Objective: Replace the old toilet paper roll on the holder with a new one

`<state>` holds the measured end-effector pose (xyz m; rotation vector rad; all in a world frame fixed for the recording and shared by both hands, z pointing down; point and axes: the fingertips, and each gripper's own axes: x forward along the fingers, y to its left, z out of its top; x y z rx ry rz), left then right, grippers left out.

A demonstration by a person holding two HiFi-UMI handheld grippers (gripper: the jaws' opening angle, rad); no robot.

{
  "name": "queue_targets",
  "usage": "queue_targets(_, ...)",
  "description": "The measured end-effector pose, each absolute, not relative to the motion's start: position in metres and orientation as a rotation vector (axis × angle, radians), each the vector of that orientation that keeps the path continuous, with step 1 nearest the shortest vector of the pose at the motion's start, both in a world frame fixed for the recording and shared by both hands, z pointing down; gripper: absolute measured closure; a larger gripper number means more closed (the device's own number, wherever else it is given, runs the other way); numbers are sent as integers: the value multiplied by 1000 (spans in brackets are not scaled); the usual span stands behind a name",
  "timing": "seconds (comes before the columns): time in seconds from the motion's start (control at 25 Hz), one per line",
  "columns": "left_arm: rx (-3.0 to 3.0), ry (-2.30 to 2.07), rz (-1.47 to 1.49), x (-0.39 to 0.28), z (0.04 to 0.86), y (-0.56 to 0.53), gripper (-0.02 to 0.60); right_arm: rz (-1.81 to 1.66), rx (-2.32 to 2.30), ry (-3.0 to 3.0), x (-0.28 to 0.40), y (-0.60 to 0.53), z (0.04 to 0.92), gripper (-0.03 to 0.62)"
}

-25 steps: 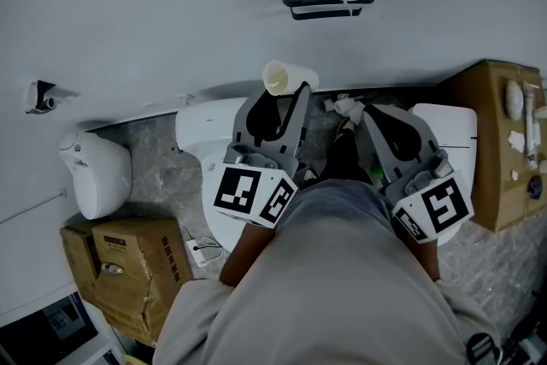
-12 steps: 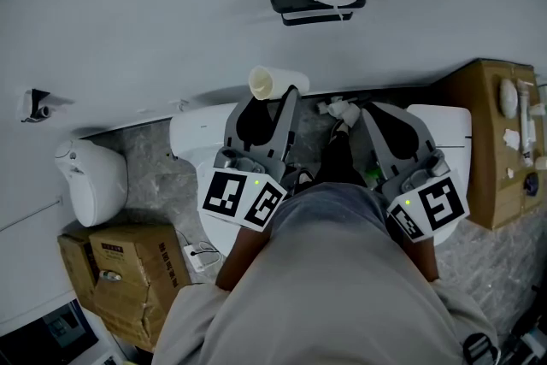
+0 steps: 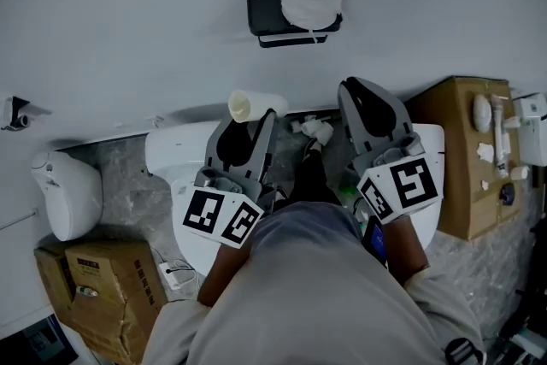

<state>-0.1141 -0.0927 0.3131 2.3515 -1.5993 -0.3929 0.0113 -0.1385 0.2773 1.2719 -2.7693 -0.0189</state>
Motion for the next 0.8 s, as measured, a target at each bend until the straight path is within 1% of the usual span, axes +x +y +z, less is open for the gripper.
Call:
queue_targets(0.08,2345,-1589,-391,-111,316,-92,427,-40,1331,-2774,10,-154,270,537)
queue_targets(0.16,2340,-1585,-382,-110,318,-92,428,-45,1400,-2771,10,-169,266,528)
queue_targets(0.32,2335,-1578,-378,-107,320,-97,427,-59,1447,-2754,5,-196,260,431)
queue_targets(0.48,2326,-1578,-381,-105,322,-101,428,-88,1499,-2732,-1,-215,254,351)
queue_targets(0.8,2329,-1578,-366,-103,324,-104,426,-121,1528,-2678,-16,-240,258,270)
